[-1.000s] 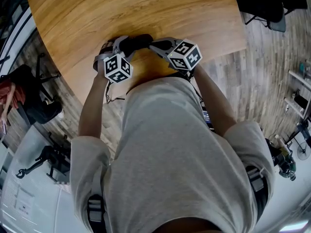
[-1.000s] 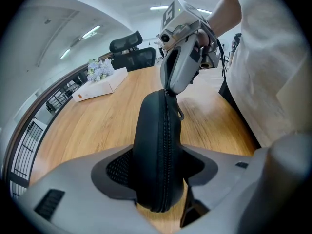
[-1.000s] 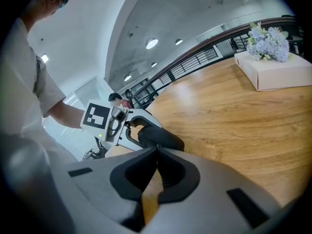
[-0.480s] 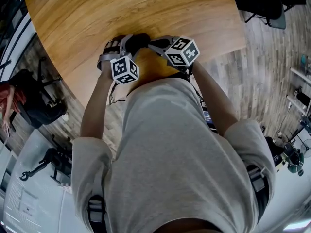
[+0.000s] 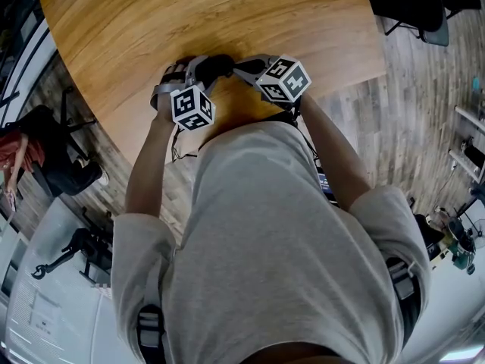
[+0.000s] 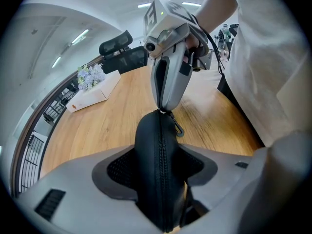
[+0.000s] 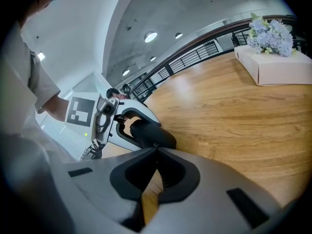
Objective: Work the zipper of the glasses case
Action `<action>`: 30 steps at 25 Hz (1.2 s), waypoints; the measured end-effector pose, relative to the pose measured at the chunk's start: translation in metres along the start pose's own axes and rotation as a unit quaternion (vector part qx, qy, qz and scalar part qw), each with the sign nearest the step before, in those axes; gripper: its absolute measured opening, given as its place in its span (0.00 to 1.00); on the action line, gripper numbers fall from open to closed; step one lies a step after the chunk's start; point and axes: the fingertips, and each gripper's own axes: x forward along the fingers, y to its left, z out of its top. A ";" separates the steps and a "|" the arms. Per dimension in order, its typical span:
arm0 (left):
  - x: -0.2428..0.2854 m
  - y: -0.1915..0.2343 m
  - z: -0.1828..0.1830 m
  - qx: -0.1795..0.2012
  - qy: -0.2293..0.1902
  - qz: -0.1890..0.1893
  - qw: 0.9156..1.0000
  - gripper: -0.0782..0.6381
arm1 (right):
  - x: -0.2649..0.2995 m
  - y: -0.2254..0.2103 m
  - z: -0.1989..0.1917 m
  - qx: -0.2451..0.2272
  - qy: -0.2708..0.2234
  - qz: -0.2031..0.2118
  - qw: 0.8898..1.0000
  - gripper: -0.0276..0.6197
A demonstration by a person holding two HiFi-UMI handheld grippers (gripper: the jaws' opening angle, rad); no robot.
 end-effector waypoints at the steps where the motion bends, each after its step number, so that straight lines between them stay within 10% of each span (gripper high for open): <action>1: 0.000 0.000 0.000 -0.001 0.000 0.000 1.000 0.48 | 0.000 -0.001 0.000 0.002 -0.001 -0.003 1.000 0.09; 30: -0.002 0.003 0.003 -0.025 -0.014 -0.003 1.000 0.48 | -0.006 0.004 0.008 -0.021 -0.003 -0.017 1.000 0.08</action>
